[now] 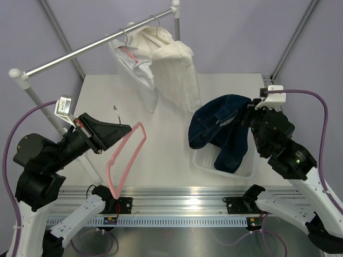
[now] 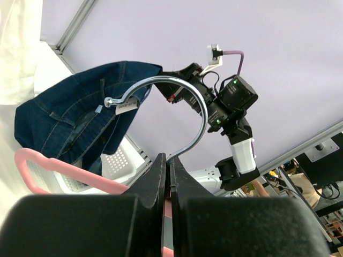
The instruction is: Remove the skirt from the hanger
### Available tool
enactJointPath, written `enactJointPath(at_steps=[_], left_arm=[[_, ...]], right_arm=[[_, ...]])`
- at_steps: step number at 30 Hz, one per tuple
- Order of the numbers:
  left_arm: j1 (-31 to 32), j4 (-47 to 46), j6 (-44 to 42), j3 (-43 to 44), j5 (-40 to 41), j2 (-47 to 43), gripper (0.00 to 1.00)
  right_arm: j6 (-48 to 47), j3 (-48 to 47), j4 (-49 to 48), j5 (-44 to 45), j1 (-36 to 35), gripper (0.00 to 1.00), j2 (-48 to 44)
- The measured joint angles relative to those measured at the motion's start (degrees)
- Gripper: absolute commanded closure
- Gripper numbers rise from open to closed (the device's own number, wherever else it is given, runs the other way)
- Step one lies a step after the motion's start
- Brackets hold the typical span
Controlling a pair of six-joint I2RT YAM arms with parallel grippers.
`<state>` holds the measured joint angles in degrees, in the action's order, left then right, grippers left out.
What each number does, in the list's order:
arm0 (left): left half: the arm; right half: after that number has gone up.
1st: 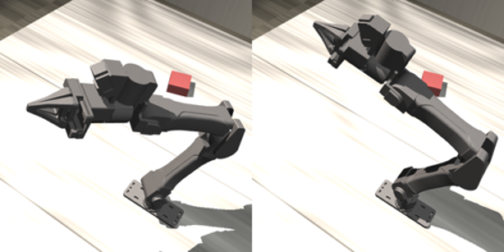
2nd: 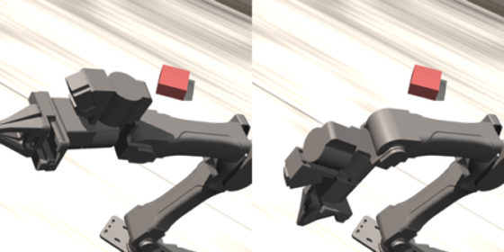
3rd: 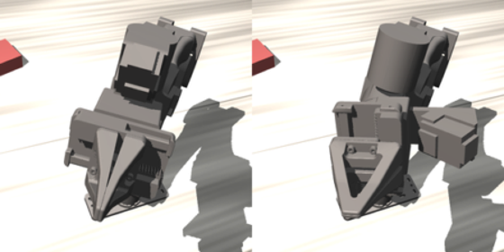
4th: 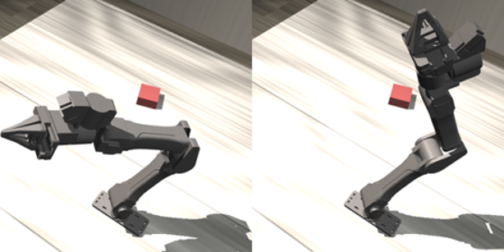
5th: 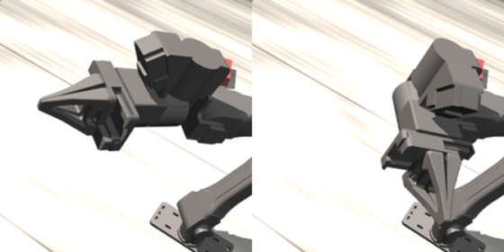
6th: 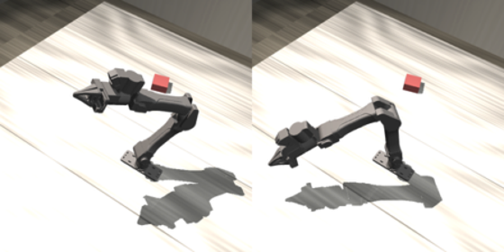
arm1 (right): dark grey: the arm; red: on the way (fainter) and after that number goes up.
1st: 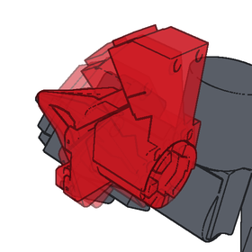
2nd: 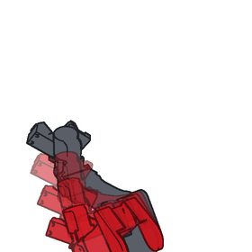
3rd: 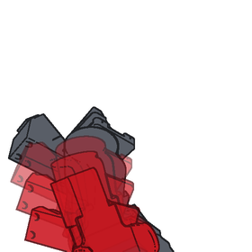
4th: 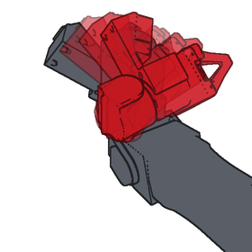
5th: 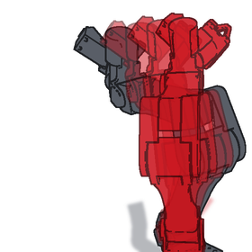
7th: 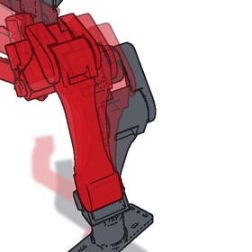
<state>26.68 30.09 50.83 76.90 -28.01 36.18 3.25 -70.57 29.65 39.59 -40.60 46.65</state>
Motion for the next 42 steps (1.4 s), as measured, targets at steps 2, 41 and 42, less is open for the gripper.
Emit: enactJointPath(at_steps=[2,41,42], left_arm=[[0.00,0.00,-0.02,0.00,0.00,-0.09,1.00],[0.00,1.14,0.07,-2.80,0.15,-2.23,1.00],[0.00,1.14,0.04,-2.80,0.15,-2.23,1.00]], right_arm=[[1.66,1.22,1.79,3.19,0.11,1.00,-2.49],[18.16,3.06,-3.13,-24.83,0.55,1.00,7.89],[18.78,3.10,-2.71,-22.97,0.52,1.00,7.96]])
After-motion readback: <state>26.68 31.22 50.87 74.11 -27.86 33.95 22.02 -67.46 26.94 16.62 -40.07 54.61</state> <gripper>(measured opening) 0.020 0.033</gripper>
